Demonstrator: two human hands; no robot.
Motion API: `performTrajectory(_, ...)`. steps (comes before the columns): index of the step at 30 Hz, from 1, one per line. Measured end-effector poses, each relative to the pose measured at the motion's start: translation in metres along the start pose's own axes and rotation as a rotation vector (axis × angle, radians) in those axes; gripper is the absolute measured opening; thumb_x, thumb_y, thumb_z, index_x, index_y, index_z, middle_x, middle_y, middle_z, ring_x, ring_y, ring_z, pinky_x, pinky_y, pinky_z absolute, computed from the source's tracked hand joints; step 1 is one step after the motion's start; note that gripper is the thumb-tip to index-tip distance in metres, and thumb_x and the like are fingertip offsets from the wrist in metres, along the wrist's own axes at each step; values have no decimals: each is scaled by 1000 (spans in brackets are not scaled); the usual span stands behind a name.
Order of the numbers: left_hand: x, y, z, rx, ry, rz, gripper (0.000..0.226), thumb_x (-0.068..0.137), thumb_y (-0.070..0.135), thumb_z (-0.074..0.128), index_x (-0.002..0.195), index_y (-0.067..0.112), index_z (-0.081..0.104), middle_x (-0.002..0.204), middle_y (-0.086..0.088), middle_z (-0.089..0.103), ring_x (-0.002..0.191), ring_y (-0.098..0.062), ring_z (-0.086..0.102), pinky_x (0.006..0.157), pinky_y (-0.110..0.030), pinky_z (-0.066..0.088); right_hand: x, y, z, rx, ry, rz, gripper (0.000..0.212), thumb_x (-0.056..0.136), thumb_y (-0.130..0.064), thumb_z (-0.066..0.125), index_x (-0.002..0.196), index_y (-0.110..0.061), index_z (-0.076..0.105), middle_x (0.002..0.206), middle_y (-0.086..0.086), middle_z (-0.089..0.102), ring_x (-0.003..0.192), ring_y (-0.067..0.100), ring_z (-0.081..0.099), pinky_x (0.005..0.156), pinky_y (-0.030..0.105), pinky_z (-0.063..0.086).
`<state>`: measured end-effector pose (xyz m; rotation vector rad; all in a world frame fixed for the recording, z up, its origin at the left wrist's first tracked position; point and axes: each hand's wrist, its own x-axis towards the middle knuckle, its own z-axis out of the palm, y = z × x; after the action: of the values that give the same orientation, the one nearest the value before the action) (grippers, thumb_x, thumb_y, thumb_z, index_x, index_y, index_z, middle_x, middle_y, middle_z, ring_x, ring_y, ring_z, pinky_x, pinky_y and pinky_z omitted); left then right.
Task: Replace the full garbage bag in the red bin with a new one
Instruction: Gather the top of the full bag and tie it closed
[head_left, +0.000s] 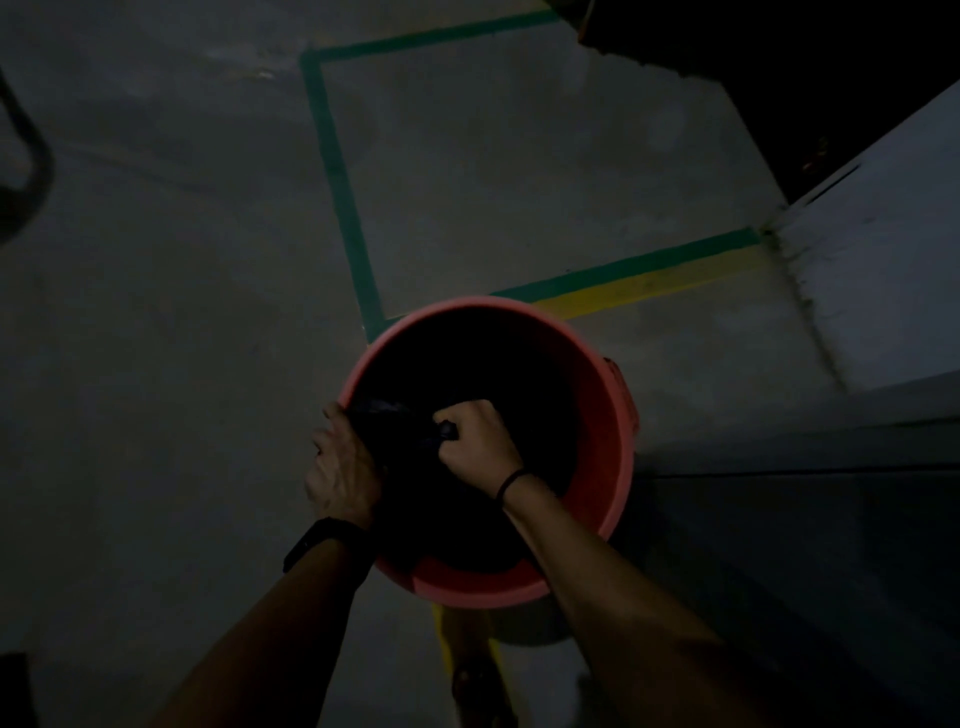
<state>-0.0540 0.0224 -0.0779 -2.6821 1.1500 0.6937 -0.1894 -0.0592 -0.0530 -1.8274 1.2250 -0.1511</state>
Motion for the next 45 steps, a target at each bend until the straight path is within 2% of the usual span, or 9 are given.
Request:
performTrajectory(2, 1, -5, 1, -9, 6, -3, 93, 91, 34, 62, 154, 4, 0, 148, -23, 34, 121, -35, 52, 98, -41, 42, 0, -1, 4, -99, -25, -71, 30, 70, 2, 52, 47, -13, 38, 52, 8, 50, 51, 24, 50, 45, 27, 34)
performTrajectory(7, 1, -15, 17, -69, -2, -31, 87, 93, 37, 57, 154, 5, 2, 149, -24, 33, 128, -37, 45, 103, -44, 39, -8, -1, 6, -200, -74, -177, 30, 72, -1, 54, 49, -15, 42, 59, 9, 56, 56, 25, 53, 48, 25, 36)
performTrajectory(15, 15, -23, 3, 5, -47, 7, 109, 79, 42, 73, 154, 8, 2, 139, -23, 41, 111, -36, 56, 83, -43, 50, -25, -7, -2, 266, 6, 67, 33, 69, 10, 44, 49, -12, 29, 50, 4, 32, 44, 13, 34, 48, 24, 21)
performTrajectory(23, 20, -45, -9, 25, -40, -38, 103, 82, 45, 69, 153, 7, 5, 133, -25, 46, 103, -38, 60, 80, -43, 51, -24, -20, 5, 349, -21, 71, 36, 76, 8, 51, 50, -5, 30, 50, 5, 34, 45, 14, 36, 51, 27, 23)
performTrajectory(29, 12, -39, -17, 28, 2, -24, 102, 83, 45, 69, 152, 2, 8, 136, -26, 46, 109, -37, 58, 82, -42, 50, -22, -50, -8, 160, 23, -44, 41, 67, 7, 46, 50, -20, 20, 46, -2, 27, 40, 11, 29, 43, 25, 18)
performTrajectory(35, -3, -28, -15, -10, 60, -37, 74, 96, 31, 50, 152, 0, 11, 129, -24, 53, 99, -37, 64, 75, -40, 51, -11, -61, 0, -59, 8, -50, 28, 64, -1, 46, 49, -13, 26, 49, 9, 41, 53, 36, 50, 48, 34, 32)
performTrajectory(38, -2, -32, -17, 1, 33, -32, 82, 91, 33, 60, 152, 0, 14, 124, -25, 56, 91, -36, 65, 69, -38, 51, -18, -62, 2, 11, -2, -46, 29, 66, 2, 45, 50, -14, 27, 48, 13, 40, 45, 27, 45, 44, 36, 30)
performTrajectory(41, 2, -40, -24, 27, -22, -30, 102, 79, 40, 74, 151, 3, 12, 130, -23, 51, 101, -34, 63, 78, -38, 51, -23, -59, -4, 194, -14, -1, 36, 71, 6, 46, 51, -16, 26, 47, 0, 30, 40, 9, 31, 45, 25, 20)
performTrajectory(45, 11, -52, -26, -12, 1, -73, 101, 76, 38, 77, 149, 5, 15, 126, -23, 53, 100, -37, 62, 76, -42, 51, -30, -53, -10, 334, -35, 35, 39, 75, 7, 48, 51, -15, 26, 48, 0, 27, 42, 9, 27, 50, 25, 17)
